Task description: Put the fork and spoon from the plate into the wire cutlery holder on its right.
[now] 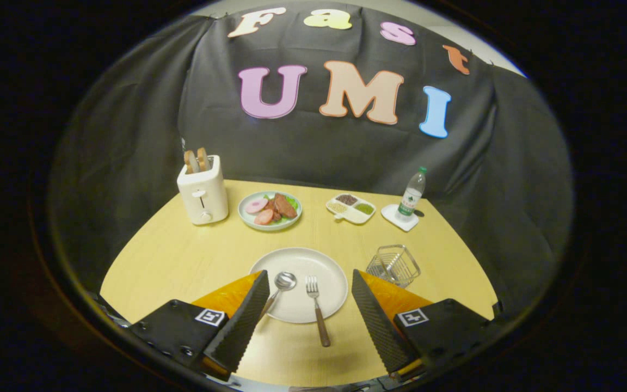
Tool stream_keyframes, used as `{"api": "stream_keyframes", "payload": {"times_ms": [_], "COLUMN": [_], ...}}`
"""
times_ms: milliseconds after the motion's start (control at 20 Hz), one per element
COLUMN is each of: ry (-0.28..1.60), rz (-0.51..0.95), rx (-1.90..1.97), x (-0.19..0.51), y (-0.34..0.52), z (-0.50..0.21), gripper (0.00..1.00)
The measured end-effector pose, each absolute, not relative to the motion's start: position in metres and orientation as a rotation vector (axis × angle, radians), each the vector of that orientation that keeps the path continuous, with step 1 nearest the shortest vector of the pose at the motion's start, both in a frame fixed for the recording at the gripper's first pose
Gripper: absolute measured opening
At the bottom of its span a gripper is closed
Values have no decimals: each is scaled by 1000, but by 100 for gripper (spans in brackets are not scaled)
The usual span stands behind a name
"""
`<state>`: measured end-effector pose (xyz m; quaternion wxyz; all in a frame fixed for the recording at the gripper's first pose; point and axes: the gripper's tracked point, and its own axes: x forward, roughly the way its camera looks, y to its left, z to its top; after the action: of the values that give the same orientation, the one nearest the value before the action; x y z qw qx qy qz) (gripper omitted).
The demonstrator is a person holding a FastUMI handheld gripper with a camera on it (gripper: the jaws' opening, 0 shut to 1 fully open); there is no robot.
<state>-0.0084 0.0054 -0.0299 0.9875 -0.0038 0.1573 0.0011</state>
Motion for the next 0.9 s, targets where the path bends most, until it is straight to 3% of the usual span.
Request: {"api": "stream_keyframes", "payload": {"times_ms": [900], "ry": [1012], "rz": [-98], "rx": [-70], "x": [-5], "y": [-29], "z": [-163], "gripper": [96]}}
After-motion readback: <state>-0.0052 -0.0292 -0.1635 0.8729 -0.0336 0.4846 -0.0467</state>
